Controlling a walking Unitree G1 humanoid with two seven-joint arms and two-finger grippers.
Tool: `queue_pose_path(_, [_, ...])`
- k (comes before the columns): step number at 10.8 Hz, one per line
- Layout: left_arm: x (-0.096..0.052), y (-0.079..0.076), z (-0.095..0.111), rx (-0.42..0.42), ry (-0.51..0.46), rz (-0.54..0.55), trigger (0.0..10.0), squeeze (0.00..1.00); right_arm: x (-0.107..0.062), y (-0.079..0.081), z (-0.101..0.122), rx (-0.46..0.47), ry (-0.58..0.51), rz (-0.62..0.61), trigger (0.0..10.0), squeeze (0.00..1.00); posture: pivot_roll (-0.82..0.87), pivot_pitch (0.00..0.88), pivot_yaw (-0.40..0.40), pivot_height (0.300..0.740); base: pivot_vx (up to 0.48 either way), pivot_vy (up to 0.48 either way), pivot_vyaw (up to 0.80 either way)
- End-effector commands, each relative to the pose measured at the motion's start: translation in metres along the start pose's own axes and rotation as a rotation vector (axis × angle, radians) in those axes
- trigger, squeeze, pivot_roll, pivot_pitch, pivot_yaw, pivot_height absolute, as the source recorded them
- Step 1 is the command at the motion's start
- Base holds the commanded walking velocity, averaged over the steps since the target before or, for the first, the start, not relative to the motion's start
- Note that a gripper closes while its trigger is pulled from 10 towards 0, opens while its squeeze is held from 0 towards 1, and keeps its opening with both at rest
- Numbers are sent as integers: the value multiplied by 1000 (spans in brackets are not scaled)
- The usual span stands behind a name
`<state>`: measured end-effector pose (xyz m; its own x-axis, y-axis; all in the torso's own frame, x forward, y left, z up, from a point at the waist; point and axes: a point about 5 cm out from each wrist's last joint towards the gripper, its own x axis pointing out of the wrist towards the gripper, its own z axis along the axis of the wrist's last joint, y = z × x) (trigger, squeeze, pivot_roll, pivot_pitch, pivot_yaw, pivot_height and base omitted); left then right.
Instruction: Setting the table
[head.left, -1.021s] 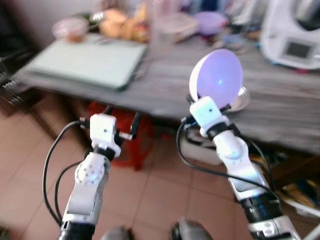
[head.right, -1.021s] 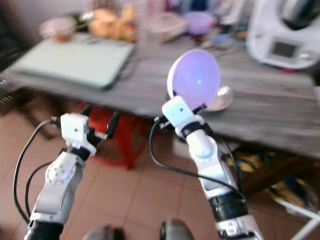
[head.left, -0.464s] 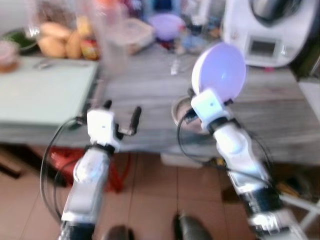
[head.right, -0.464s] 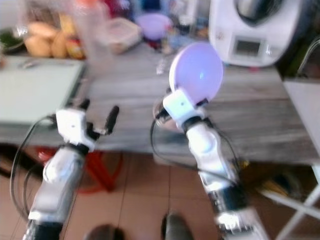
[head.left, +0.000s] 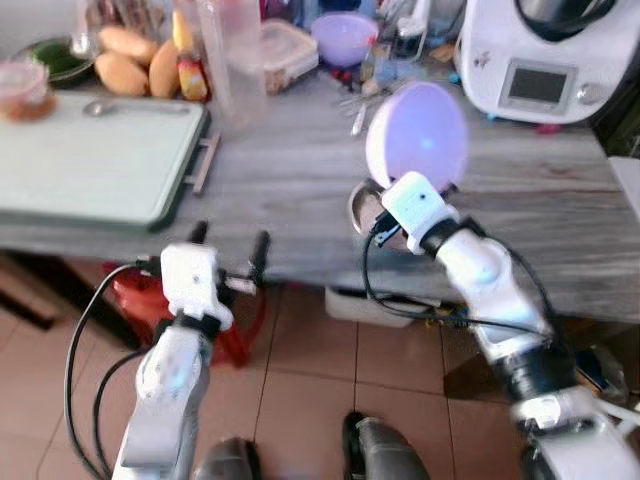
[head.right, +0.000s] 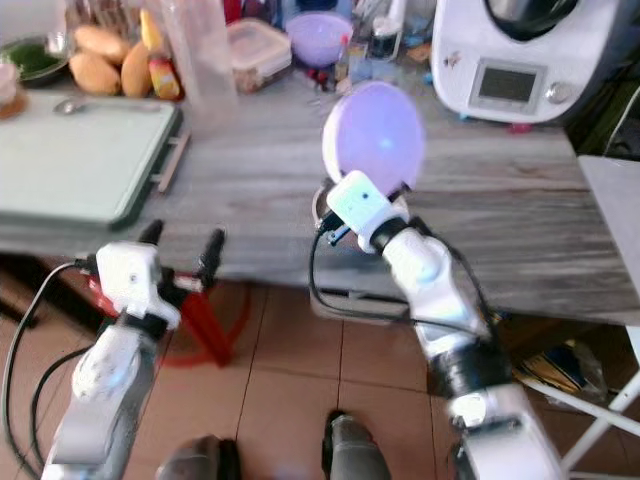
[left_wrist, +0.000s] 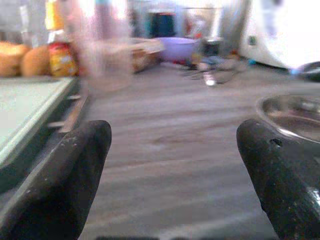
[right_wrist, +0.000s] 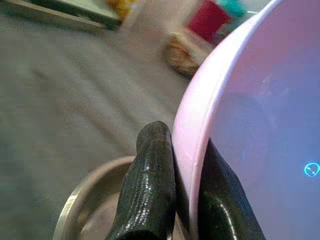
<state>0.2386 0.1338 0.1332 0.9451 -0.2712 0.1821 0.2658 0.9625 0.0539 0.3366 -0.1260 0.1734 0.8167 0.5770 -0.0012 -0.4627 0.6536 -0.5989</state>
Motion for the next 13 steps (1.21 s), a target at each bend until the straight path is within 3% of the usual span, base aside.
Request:
queue_pose_path(1, [-5,-1,1,7,21,-24,10000,0,3,0,6,-13,-37,73,10000,0,17,216,-21,740,0,0,0])
queue_pose_path(2, [-11,4,0,17,43,-3,10000,0,9,-2,5,42,-32,119,10000,0,27,225,-18,740,0,0,0])
queue_pose_path(5, [-20,5,3,23,64,6,10000,0,29,-8,10,-68,-36,310,10000,0,72,245,-12,740,0,0,0])
queue_pose_path(10, [-26,12,6,43,97,23,10000,0,41,-14,16,-208,-46,430,10000,0,106,255,1,740,0,0,0])
queue_pose_path(13, [-26,12,4,44,119,17,10000,0,44,-13,16,-206,-46,492,10000,0,109,259,3,740,0,0,0])
